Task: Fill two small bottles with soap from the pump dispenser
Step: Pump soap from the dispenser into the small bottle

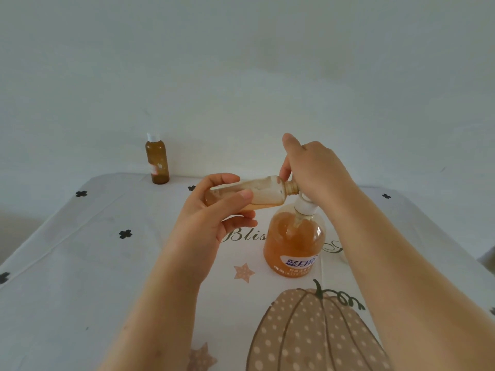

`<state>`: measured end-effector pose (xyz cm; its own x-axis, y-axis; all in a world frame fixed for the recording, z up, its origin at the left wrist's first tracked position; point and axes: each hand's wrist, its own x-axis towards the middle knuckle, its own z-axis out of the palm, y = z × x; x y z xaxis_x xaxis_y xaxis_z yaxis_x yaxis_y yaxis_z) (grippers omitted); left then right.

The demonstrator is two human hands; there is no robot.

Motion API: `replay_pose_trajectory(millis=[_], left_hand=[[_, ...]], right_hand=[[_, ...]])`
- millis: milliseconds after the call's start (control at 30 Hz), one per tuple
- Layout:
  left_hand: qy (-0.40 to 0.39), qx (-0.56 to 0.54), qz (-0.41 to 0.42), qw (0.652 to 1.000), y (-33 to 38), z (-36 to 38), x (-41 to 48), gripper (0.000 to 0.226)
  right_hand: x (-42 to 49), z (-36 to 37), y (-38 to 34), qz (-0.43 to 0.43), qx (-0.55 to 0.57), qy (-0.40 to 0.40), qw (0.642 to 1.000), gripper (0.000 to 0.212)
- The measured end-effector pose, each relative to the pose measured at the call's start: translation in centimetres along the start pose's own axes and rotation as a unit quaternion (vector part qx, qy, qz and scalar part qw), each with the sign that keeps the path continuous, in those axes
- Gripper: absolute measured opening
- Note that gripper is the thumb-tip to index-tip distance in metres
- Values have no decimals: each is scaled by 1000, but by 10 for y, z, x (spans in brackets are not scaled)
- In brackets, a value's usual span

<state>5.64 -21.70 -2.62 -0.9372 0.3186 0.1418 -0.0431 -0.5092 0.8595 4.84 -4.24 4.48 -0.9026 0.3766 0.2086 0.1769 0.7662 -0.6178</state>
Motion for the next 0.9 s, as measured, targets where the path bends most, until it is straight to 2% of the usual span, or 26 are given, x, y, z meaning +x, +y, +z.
replay_pose_trajectory(millis=[233, 600, 900], left_hand=[[2, 3, -7, 1000, 1, 0, 0, 42], [-6, -5, 0, 1000, 5, 6, -5, 39], [2, -14, 3, 1000, 4, 7, -4, 43]], right_hand=[[-1, 1, -1, 10, -3, -3, 1000, 69], [-1, -12, -10, 18, 6, -3, 1000, 55], [-1, -8, -10, 22, 1, -27, 999, 64]])
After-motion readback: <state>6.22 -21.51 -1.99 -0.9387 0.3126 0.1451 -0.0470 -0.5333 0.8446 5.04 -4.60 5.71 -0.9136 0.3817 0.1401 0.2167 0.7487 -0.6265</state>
